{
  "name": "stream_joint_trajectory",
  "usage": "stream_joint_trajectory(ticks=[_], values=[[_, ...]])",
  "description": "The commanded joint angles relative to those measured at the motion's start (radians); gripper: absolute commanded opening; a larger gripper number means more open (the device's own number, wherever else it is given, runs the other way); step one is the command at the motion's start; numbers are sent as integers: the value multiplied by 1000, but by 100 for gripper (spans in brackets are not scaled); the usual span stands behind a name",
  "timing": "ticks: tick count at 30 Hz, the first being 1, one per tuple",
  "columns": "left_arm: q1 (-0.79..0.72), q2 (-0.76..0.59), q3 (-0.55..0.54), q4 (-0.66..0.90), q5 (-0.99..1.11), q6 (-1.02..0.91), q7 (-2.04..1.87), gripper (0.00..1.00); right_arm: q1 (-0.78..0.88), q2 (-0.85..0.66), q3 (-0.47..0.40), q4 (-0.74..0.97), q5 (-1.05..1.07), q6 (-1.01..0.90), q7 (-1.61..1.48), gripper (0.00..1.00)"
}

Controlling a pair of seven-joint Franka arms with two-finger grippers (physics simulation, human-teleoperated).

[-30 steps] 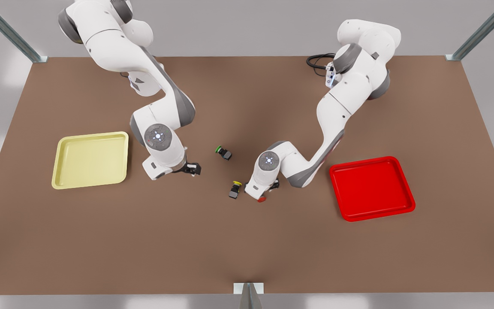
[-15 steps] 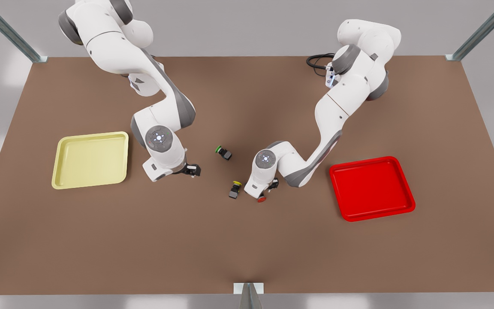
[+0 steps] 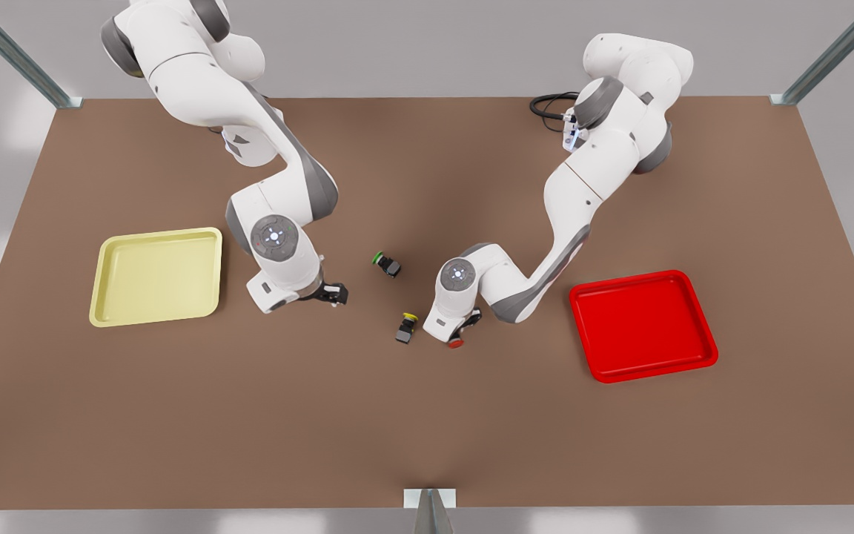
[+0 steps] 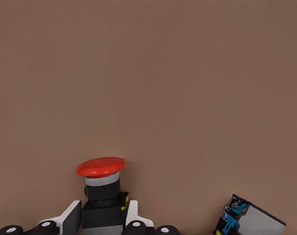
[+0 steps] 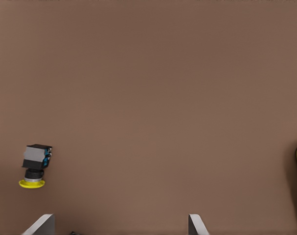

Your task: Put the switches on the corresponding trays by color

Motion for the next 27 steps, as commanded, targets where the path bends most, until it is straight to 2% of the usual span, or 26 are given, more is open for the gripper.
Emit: stream_joint_trajectory(ticks=[1, 4, 8, 9, 11, 17, 19, 21, 23, 25, 27], values=[[0, -1, 0, 1, -5, 0, 1, 55, 0, 0, 0, 0, 0, 0, 0, 100], [0, -10, -2, -15, -8, -2, -4, 52, 2, -2, 0, 0, 2, -11, 0, 100], [0, -10, -2, -39, -8, 17, -30, 58, 0, -2, 0, 2, 2, -9, 0, 100], [0, -8, -2, -39, -8, 15, -30, 58, 0, -2, 0, 2, 2, -8, -2, 100], [0, -10, -2, -39, -8, 15, -31, 49, 0, -2, 0, 2, 5, -5, -14, 100], [0, -11, 0, -39, -6, 12, -25, 48, 0, -11, 31, 45, 5, -43, -3, 100], [6, -40, 3, -41, -8, -2, -13, 48, 2, -8, 31, 43, 5, -38, -5, 100], [26, -125, 17, -99, -43, -3, 31, 49, 5, -9, 31, 45, 6, -37, 5, 100], [31, -254, 113, -191, -223, 6, 215, 49, 8, -3, 43, 51, 9, -32, 61, 100], [74, -319, 166, -265, -235, 11, 343, 48, 74, 73, 72, 149, 6, -28, 218, 100], [81, -451, 314, -375, -436, 17, 633, 48, 114, 179, 72, 236, 2, 21, 241, 100]])
